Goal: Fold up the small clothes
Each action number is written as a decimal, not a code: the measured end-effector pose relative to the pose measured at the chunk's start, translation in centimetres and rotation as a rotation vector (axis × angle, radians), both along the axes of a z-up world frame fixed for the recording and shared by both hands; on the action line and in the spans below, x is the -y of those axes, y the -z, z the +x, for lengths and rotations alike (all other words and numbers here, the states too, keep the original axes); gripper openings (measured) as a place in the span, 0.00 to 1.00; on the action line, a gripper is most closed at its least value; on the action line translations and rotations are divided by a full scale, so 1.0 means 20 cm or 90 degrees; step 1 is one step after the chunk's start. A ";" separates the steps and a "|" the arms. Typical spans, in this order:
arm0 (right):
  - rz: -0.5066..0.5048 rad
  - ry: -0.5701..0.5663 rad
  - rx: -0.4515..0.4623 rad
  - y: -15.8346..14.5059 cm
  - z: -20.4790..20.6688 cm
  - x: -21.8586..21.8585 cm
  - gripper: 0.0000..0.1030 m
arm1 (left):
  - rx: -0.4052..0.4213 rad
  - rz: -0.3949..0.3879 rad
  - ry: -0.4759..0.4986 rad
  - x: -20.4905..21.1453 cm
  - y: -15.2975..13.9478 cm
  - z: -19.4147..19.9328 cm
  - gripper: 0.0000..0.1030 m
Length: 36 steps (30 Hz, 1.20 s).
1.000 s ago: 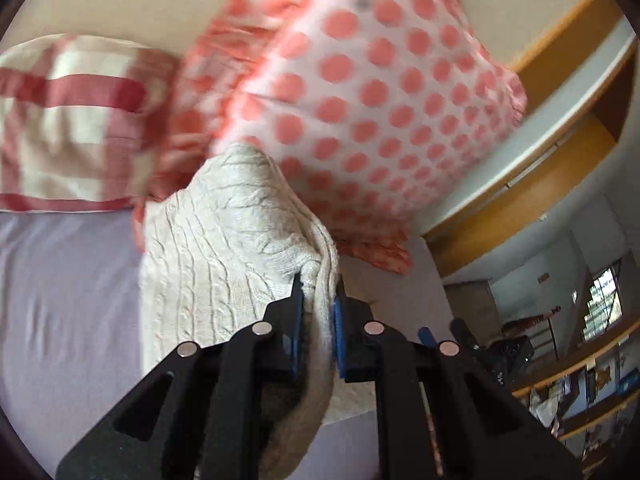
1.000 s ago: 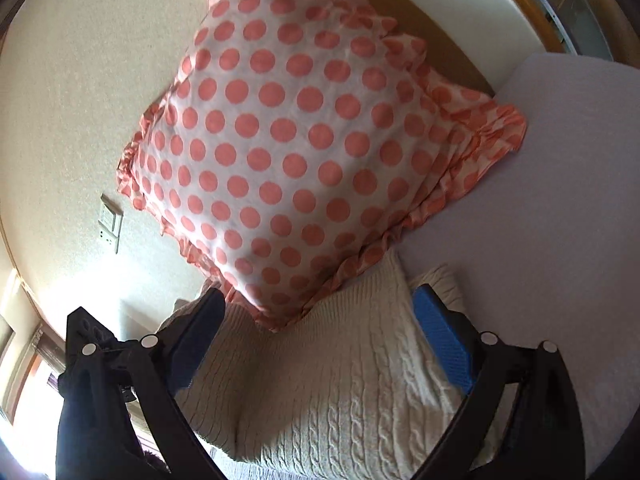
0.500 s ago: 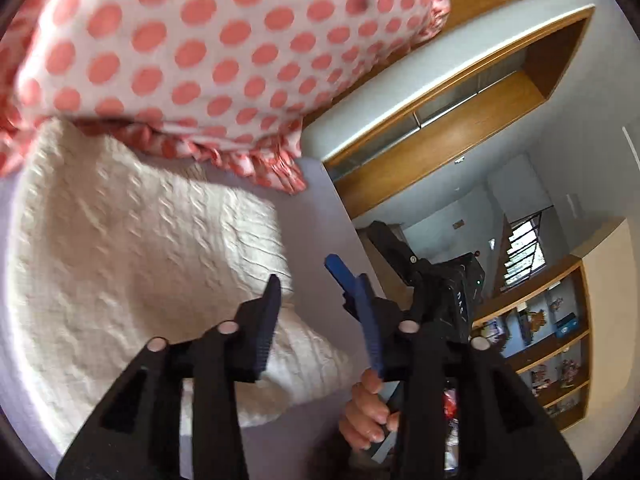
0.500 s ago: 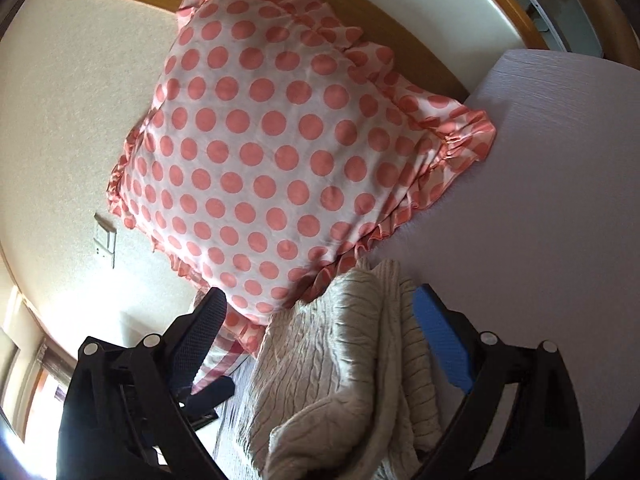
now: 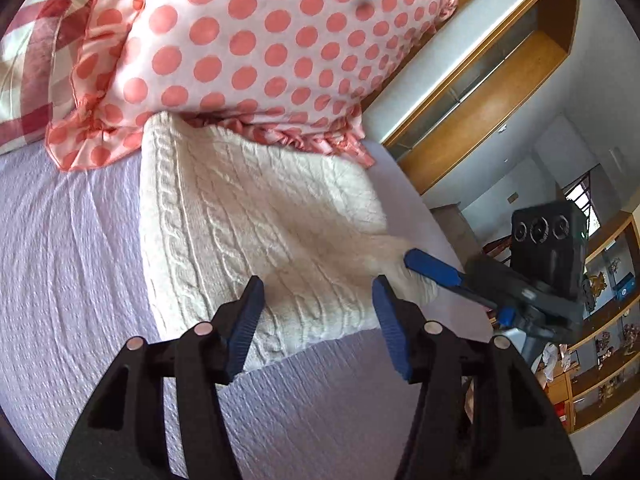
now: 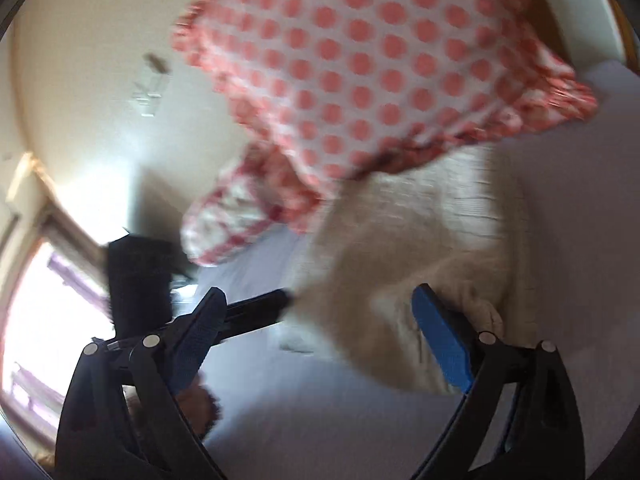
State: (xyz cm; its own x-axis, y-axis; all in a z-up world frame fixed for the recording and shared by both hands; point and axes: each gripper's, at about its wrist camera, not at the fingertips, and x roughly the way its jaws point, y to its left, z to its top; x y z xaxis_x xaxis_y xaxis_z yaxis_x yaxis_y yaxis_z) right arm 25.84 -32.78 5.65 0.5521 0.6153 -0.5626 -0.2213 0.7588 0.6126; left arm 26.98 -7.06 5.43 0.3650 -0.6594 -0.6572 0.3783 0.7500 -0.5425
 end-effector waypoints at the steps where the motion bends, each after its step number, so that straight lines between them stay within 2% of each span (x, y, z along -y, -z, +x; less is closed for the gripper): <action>1: -0.054 0.043 -0.028 0.07 0.06 0.03 0.87 | -0.013 0.012 0.005 0.03 0.05 0.00 0.53; 2: -0.065 0.061 -0.047 0.13 0.10 0.06 0.79 | -0.019 0.025 0.009 0.05 0.09 0.00 0.52; 4: -0.015 0.060 -0.037 0.10 0.09 0.11 0.78 | 0.009 0.044 0.006 0.06 0.11 -0.03 0.53; 5: 0.008 0.056 -0.010 0.05 0.06 0.12 0.79 | 0.021 0.053 0.010 0.07 0.10 -0.04 0.55; 6: 0.001 0.070 0.025 -0.01 0.04 0.13 0.83 | 0.029 0.057 0.014 0.07 0.09 -0.05 0.57; 8: -0.064 0.125 0.059 -0.09 0.05 0.16 0.85 | 0.034 0.056 0.019 0.07 0.09 -0.07 0.60; 9: -0.088 0.138 0.048 -0.09 0.10 0.17 0.85 | 0.035 0.058 0.020 0.07 0.09 -0.07 0.60; 11: -0.102 0.145 -0.008 -0.02 0.23 0.20 0.83 | 0.038 0.058 0.019 0.07 0.08 -0.07 0.60; 13: -0.115 0.138 -0.054 0.07 0.35 0.20 0.73 | 0.041 0.056 0.019 0.07 0.08 -0.08 0.61; 14: -0.132 0.131 -0.070 0.11 0.38 0.18 0.60 | 0.042 0.056 0.020 0.07 0.09 -0.08 0.61; 15: -0.145 0.117 -0.079 0.15 0.41 0.15 0.32 | 0.043 0.055 0.020 0.07 0.09 -0.08 0.61; 16: -0.154 0.101 -0.082 0.18 0.43 0.13 0.21 | 0.043 0.055 0.021 0.07 0.08 -0.08 0.61; 18: -0.179 0.114 -0.044 0.16 0.43 0.11 0.10 | 0.044 0.052 0.022 0.07 0.09 -0.08 0.61; 20: -0.173 0.154 -0.014 0.12 0.43 0.16 0.10 | 0.044 0.045 0.025 0.07 0.09 -0.07 0.61; 22: -0.166 0.177 -0.032 0.14 0.47 0.19 0.10 | 0.048 0.046 0.023 0.09 0.10 -0.07 0.61; 23: -0.185 0.163 -0.054 0.17 0.51 0.17 0.11 | 0.052 0.053 0.022 0.09 0.10 -0.07 0.61; 25: -0.216 0.165 -0.055 0.15 0.49 0.15 0.18 | 0.057 0.056 0.022 0.09 0.08 -0.09 0.61; 26: -0.197 0.173 -0.030 0.10 0.44 0.16 0.21 | 0.061 0.047 0.019 0.06 0.05 -0.10 0.62; 28: -0.132 0.173 0.033 -0.02 0.30 0.18 0.37 | 0.076 0.018 -0.001 -0.01 0.00 -0.12 0.62; 29: -0.093 0.149 0.060 -0.07 0.23 0.18 0.58 | 0.083 0.002 -0.017 -0.06 -0.03 -0.12 0.64; 30: -0.065 0.114 0.075 -0.10 0.17 0.16 0.69 | 0.085 -0.011 -0.036 -0.11 -0.05 -0.11 0.65; 31: -0.048 0.074 0.080 -0.11 0.12 0.12 0.70 | 0.083 -0.018 -0.056 -0.16 -0.06 -0.09 0.68; 33: -0.060 0.015 0.057 -0.06 0.08 0.03 0.71 | 0.068 -0.028 -0.095 -0.24 -0.05 -0.04 0.69; 35: -0.144 0.021 -0.023 0.10 0.10 -0.02 0.72 | 0.035 -0.031 -0.123 -0.30 -0.02 0.00 0.70; 36: -0.152 0.009 -0.062 0.20 0.13 -0.03 0.72 | 0.015 -0.036 -0.131 -0.32 0.01 0.02 0.70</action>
